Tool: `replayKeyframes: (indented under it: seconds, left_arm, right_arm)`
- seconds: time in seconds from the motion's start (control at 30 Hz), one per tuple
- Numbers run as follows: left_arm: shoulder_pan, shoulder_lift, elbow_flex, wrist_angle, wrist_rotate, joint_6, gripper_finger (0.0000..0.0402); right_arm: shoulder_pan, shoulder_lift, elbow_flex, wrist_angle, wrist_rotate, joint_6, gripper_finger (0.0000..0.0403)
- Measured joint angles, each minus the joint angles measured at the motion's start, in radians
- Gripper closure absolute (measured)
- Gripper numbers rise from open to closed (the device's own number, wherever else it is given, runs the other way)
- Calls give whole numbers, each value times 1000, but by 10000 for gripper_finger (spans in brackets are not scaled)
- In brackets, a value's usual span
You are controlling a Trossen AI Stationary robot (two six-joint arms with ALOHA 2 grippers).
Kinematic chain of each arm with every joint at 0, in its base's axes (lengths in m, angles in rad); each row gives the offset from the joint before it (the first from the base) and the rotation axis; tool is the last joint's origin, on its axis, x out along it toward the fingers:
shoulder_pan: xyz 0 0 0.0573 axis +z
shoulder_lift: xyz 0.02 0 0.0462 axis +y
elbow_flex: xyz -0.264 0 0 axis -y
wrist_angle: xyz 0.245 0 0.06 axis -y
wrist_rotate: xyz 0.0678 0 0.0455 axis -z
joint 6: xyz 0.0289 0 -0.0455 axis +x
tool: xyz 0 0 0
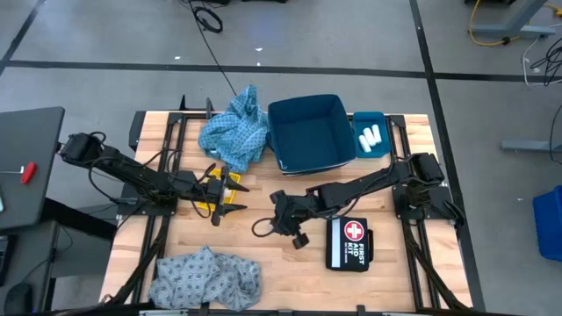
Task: Pick & place medical supplies in basket/bin
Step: Put the transparent pill bottle into the yellow bin
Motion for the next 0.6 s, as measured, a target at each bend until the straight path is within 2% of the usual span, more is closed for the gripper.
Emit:
replayKeyframes:
  seconds: [0.13,0.23,0.43,0.6]
  left_arm:
    - [-14,0,0,-15,2,22,145]
    - [-34,0,0,-21,2,46,145]
    - [-71,0,0,-19,-1,79,145]
    - [-73,0,0,-15,11,80,145]
  right_arm:
    - [-5,0,0,129,-1,18,314]
    - [-5,0,0,215,36,31,314]
    - [-7,0,0,298,195,29,314]
    - [-16,0,0,385,238,26,314]
